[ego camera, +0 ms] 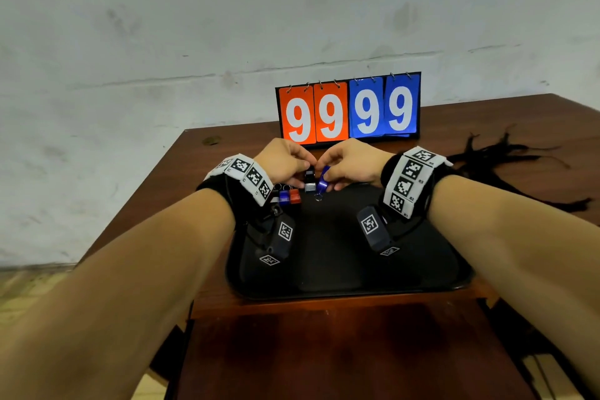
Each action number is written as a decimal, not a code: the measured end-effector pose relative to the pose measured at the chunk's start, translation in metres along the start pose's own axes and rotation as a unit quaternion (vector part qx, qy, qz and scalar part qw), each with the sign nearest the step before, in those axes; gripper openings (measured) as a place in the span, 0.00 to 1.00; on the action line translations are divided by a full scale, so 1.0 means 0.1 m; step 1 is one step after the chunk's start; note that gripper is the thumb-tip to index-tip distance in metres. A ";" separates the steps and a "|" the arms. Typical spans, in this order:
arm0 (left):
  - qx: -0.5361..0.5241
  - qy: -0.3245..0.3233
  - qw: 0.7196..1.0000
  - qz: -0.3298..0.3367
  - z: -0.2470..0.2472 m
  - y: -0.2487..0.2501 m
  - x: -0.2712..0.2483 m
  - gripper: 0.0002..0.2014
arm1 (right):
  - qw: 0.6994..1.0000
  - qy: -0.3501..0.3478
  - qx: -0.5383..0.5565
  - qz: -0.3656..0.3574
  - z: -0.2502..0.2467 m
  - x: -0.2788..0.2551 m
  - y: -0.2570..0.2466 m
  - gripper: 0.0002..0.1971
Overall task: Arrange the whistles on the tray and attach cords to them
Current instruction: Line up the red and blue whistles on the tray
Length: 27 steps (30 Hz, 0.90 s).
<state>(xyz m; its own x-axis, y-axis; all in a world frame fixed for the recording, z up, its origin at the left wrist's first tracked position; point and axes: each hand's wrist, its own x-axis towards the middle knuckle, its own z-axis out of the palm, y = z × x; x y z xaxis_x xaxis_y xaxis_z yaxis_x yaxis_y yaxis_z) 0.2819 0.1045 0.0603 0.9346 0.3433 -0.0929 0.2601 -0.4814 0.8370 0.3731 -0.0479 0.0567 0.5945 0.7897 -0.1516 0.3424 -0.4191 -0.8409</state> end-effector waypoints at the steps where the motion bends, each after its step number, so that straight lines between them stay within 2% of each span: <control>1: -0.003 -0.005 1.000 0.000 0.00 0.00 0.00 0.05 | 1.000 0.000 0.002 0.002 0.00 0.01 0.00 0.15; 3: 0.005 -0.014 1.000 0.009 -0.01 -0.02 0.00 0.10 | 1.000 0.000 0.008 0.006 -0.02 0.01 0.01 0.17; 6: 0.092 -0.002 0.995 0.038 0.00 -0.05 0.03 0.14 | 1.000 -0.007 0.007 0.020 -0.04 0.00 0.01 0.16; 12: 0.216 -0.015 0.975 0.056 0.05 -0.08 0.10 0.10 | 0.996 0.023 -0.021 0.086 -0.09 -0.01 0.08 0.09; 17: 0.247 -0.028 0.966 0.063 0.10 -0.13 0.13 0.08 | 0.982 0.051 -0.145 0.113 -0.08 0.07 0.16 0.11; 20: 0.260 -0.028 0.963 0.071 0.12 -0.15 0.15 0.07 | 0.980 0.043 -0.128 0.149 -0.04 0.13 0.18 0.14; 24: 0.275 -0.029 0.958 0.080 0.15 -0.15 0.16 0.08 | 0.979 0.052 -0.110 0.162 -0.01 0.16 0.18 0.15; 27: 0.284 -0.030 0.955 0.079 0.16 -0.16 0.17 0.08 | 0.970 0.058 -0.169 0.162 -0.02 0.14 0.17 0.16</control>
<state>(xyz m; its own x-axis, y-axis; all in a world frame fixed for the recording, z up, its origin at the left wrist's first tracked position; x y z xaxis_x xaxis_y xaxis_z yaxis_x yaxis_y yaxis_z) 0.2973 0.1049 0.0361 0.9809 0.1915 -0.0337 0.1880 -0.8894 0.4167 0.3890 -0.0451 0.0416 0.7821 0.5438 -0.3044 0.3306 -0.7760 -0.5371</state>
